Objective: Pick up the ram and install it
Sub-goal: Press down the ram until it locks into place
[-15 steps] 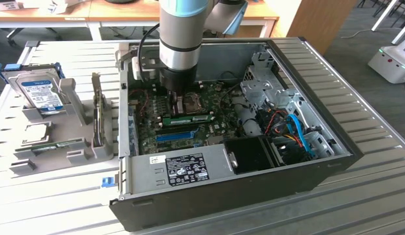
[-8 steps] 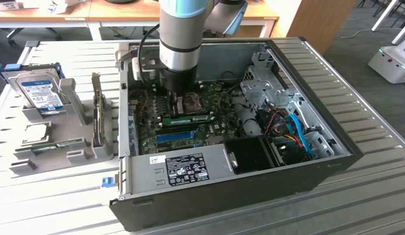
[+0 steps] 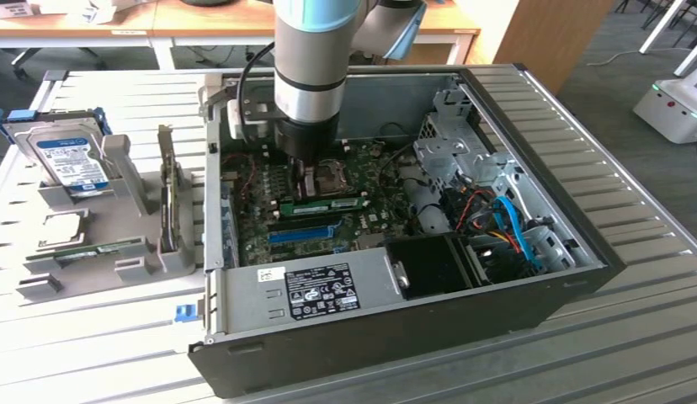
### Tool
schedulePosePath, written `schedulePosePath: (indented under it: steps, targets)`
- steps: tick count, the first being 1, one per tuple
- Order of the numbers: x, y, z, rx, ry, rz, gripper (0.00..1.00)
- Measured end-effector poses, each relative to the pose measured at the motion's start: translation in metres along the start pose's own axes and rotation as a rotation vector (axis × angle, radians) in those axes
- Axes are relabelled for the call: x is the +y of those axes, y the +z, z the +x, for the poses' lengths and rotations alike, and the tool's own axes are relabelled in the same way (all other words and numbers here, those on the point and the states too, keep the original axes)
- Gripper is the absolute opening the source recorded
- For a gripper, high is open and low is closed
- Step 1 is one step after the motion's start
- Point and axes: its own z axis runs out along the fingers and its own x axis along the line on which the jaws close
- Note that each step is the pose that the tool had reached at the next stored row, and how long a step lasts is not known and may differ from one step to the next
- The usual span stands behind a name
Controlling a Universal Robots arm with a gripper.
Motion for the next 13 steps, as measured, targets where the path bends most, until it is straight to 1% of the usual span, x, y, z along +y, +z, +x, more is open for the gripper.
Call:
schedulePosePath:
  steps: [13]
  targets:
    - [-0.0001,0.0021,0.0001,0.0000,0.000,0.0000,0.11]
